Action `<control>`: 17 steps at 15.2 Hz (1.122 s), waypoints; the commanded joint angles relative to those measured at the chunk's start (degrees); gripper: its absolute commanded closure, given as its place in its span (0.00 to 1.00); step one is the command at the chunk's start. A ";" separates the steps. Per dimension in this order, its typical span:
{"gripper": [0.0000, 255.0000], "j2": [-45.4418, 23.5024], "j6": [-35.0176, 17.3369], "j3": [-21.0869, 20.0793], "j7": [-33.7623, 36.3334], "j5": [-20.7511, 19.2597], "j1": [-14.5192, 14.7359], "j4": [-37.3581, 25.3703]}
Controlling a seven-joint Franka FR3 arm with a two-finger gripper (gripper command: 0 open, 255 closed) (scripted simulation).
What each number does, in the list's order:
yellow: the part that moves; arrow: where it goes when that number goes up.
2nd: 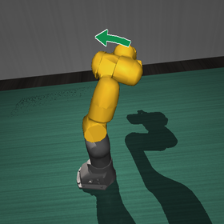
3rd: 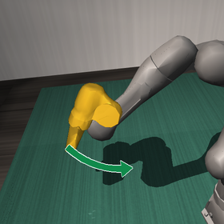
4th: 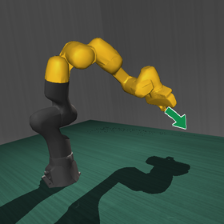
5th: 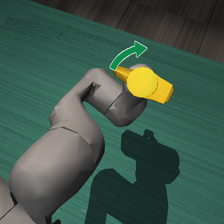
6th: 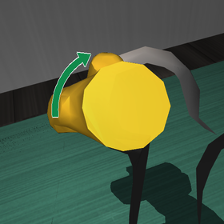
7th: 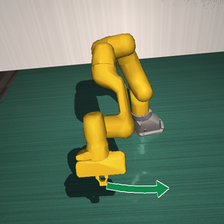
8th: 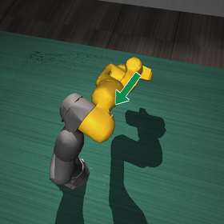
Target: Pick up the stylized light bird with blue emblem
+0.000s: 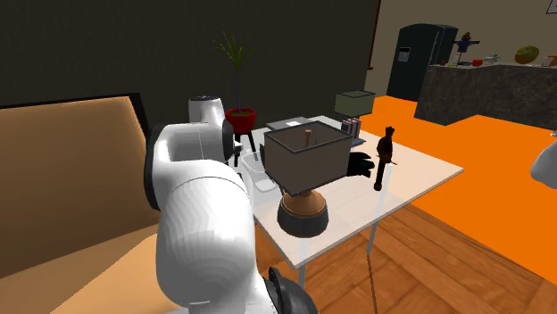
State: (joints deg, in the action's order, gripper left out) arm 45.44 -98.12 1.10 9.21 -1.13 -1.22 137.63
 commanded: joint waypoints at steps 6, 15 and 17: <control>0.00 6.84 -15.45 9.06 -14.82 -5.28 0.26 9.05; 0.00 7.48 -43.40 33.68 -45.25 -9.45 8.65 13.55; 0.00 7.16 -48.14 40.50 -52.75 -9.11 13.61 12.11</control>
State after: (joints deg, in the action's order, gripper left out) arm 52.64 -143.88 37.93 -39.17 -10.36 10.00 150.55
